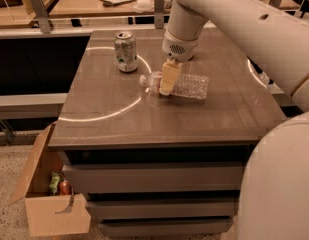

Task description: Place water bottle upright

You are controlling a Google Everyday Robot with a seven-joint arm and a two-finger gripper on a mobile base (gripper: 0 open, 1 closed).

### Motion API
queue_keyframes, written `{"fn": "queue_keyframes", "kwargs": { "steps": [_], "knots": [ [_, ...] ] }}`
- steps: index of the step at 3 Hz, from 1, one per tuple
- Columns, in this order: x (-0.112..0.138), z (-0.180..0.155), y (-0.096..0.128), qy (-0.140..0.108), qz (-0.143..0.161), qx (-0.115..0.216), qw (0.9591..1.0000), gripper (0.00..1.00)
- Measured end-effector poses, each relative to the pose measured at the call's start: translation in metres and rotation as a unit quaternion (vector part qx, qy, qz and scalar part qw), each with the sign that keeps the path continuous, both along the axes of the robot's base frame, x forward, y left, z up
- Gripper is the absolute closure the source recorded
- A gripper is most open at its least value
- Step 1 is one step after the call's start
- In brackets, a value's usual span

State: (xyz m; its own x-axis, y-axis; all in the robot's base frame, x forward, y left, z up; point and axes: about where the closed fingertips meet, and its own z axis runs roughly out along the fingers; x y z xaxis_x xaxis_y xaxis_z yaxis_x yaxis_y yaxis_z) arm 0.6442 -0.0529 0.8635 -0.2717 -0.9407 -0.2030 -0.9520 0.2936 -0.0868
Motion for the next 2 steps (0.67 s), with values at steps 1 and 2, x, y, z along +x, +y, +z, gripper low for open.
{"fn": "queue_keyframes", "kwargs": {
  "steps": [1, 2],
  "knots": [
    [0.0021, 0.0012, -0.0015, -0.002, 0.004, -0.006, 1.0000, 0.64],
    [0.0041, 0.0103, -0.0088, -0.012, 0.004, 0.021, 0.9997, 0.88]
  ]
}}
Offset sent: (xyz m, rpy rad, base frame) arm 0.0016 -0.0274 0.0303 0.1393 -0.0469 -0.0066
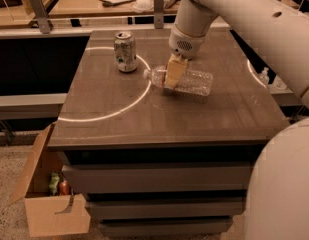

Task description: Place water bottle upright

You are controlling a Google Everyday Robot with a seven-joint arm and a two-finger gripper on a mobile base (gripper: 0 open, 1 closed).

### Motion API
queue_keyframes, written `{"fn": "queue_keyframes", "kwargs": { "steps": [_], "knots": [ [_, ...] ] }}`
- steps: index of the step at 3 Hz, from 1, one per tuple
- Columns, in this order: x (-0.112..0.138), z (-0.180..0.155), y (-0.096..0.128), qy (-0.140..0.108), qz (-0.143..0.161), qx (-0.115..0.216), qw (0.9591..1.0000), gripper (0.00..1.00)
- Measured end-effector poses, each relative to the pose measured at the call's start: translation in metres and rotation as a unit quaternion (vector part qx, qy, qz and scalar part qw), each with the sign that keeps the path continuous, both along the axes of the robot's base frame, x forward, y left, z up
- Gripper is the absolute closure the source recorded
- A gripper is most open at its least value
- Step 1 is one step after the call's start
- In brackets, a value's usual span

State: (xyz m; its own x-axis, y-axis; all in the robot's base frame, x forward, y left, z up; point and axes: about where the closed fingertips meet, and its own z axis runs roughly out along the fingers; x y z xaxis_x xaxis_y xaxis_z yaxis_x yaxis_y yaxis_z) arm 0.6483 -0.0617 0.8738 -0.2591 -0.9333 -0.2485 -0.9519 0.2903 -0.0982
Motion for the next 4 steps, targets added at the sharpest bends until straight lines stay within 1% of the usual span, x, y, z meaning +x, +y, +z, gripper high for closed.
{"fn": "queue_keyframes", "kwargs": {
  "steps": [1, 2, 3, 4],
  "knots": [
    [0.000, 0.021, -0.015, -0.011, -0.007, 0.064, 0.9979, 1.00],
    [-0.001, 0.051, -0.026, -0.041, -0.002, 0.157, 0.9867, 1.00],
    [-0.002, 0.080, -0.040, -0.081, 0.018, 0.265, 0.9607, 1.00],
    [-0.005, 0.093, -0.051, -0.110, 0.045, 0.359, 0.9258, 1.00]
  ]
}}
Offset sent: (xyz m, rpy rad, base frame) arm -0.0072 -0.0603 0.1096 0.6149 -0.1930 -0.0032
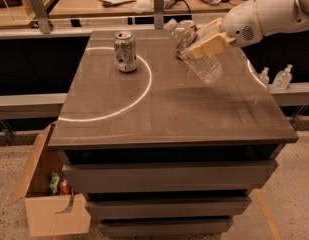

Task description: Place water bottle upright

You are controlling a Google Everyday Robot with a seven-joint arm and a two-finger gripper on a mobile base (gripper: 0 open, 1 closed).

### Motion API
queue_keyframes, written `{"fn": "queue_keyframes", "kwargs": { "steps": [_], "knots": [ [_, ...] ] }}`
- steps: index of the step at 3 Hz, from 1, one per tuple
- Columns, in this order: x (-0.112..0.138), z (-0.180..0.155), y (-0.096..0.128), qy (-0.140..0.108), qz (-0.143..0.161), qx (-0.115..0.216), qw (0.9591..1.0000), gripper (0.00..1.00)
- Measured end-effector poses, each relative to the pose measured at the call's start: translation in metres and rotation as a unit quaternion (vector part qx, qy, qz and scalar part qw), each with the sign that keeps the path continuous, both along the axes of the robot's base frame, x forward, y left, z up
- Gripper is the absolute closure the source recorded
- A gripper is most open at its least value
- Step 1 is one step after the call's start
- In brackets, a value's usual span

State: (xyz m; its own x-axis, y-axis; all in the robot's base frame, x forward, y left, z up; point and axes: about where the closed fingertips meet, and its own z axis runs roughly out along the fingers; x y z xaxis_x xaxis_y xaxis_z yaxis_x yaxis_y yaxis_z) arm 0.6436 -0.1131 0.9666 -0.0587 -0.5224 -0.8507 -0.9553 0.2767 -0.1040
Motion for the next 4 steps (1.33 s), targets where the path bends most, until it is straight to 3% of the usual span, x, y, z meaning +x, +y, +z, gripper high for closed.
{"fn": "queue_keyframes", "kwargs": {
  "steps": [1, 2, 3, 4],
  "knots": [
    [-0.005, 0.001, -0.007, -0.024, 0.023, 0.074, 0.9967, 1.00],
    [-0.012, -0.005, -0.012, -0.040, 0.055, 0.150, 0.9864, 1.00],
    [-0.016, -0.011, -0.018, -0.045, 0.074, 0.202, 0.9755, 1.00],
    [-0.017, -0.017, -0.022, -0.045, 0.081, 0.232, 0.9682, 1.00]
  ]
}}
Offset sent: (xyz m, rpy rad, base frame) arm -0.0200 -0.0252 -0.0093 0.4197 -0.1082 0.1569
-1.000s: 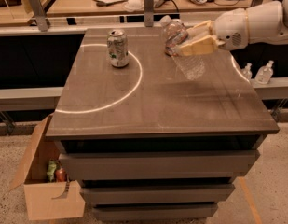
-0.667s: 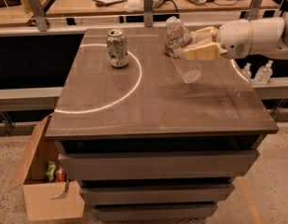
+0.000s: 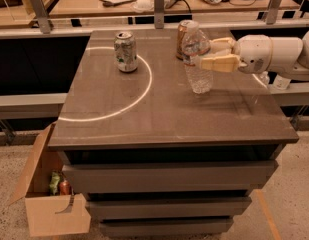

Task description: Place water bottle upright

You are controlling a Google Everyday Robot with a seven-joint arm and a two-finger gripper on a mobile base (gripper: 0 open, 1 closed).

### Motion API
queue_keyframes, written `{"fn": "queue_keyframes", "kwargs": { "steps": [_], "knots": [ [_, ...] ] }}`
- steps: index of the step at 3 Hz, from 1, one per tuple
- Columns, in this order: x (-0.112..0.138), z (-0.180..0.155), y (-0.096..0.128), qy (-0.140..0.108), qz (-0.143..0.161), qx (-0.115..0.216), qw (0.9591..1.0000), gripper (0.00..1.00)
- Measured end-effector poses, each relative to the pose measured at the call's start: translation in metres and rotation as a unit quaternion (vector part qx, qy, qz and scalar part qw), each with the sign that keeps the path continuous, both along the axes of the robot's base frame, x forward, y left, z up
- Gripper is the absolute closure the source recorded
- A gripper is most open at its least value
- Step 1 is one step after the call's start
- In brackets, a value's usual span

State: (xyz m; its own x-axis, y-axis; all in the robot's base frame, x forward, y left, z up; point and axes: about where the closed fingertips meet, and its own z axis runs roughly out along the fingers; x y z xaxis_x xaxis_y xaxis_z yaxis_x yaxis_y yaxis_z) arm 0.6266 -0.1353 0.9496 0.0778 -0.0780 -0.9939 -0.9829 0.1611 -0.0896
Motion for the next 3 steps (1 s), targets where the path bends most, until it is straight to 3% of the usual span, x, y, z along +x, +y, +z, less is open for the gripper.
{"fn": "queue_keyframes", "kwargs": {
  "steps": [1, 3],
  "knots": [
    [-0.0015, -0.0089, -0.0045, 0.005, 0.002, 0.033, 0.9994, 0.92],
    [-0.0039, -0.0152, -0.0092, 0.015, -0.001, 0.059, 0.9981, 0.45]
  ]
}}
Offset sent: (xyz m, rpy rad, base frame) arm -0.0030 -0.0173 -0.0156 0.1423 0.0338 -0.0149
